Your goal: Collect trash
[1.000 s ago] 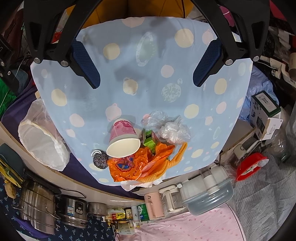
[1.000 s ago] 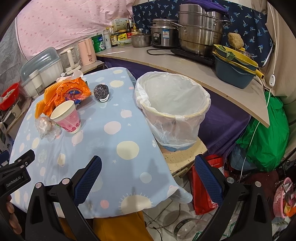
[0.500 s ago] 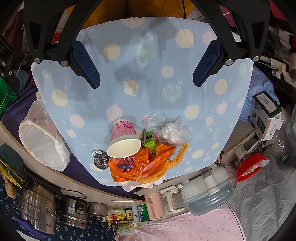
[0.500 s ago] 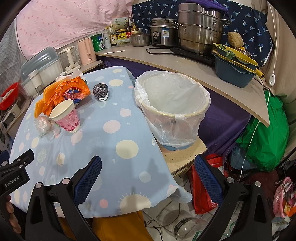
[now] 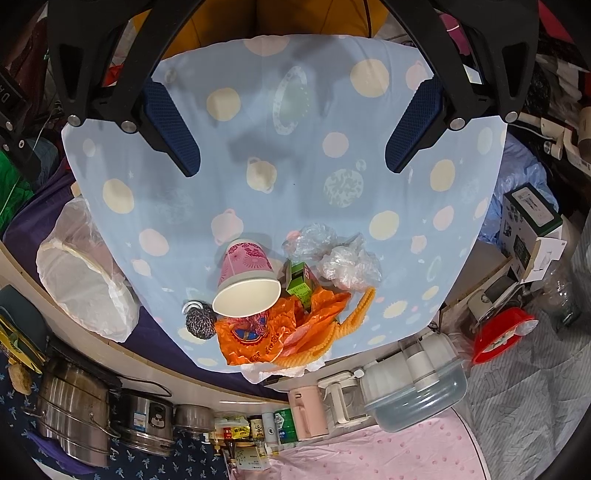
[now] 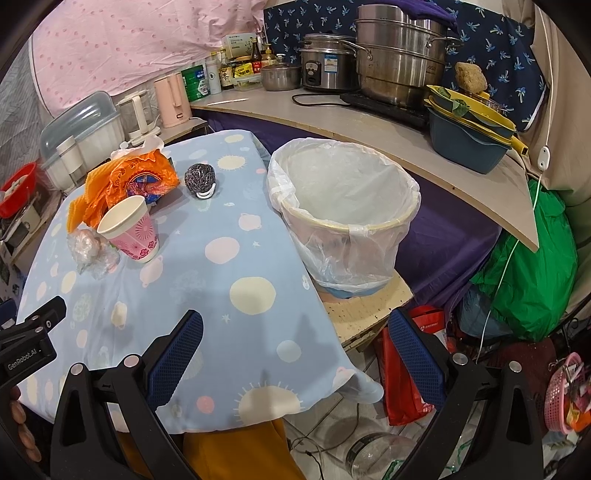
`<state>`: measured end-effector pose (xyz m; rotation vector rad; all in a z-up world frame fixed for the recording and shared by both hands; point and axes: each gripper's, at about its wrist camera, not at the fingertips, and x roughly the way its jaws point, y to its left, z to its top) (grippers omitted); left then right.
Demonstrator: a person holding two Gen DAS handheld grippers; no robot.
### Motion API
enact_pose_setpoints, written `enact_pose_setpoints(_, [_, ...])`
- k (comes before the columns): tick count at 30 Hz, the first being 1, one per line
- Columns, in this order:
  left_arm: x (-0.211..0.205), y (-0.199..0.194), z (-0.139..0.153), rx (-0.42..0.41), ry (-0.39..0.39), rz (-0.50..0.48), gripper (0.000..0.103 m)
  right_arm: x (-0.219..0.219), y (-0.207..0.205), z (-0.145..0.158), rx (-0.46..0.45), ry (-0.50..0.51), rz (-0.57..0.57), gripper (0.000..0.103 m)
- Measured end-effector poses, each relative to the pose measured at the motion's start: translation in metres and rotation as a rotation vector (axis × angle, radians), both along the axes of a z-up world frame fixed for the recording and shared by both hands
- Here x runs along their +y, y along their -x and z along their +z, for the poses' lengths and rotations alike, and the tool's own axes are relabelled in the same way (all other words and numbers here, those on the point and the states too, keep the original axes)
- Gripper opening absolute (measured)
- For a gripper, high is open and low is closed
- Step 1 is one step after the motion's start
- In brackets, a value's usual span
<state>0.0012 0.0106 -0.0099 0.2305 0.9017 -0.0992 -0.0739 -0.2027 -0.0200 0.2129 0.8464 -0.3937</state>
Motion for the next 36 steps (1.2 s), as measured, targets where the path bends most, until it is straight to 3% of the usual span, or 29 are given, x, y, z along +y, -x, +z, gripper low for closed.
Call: enact_pose_setpoints(36, [0.0007,-0.0011,-0.0013,0.007,-0.001,0.000,0.096,-0.0012,-0.0010,0.0010,0.007,0.013,0.000,0.096])
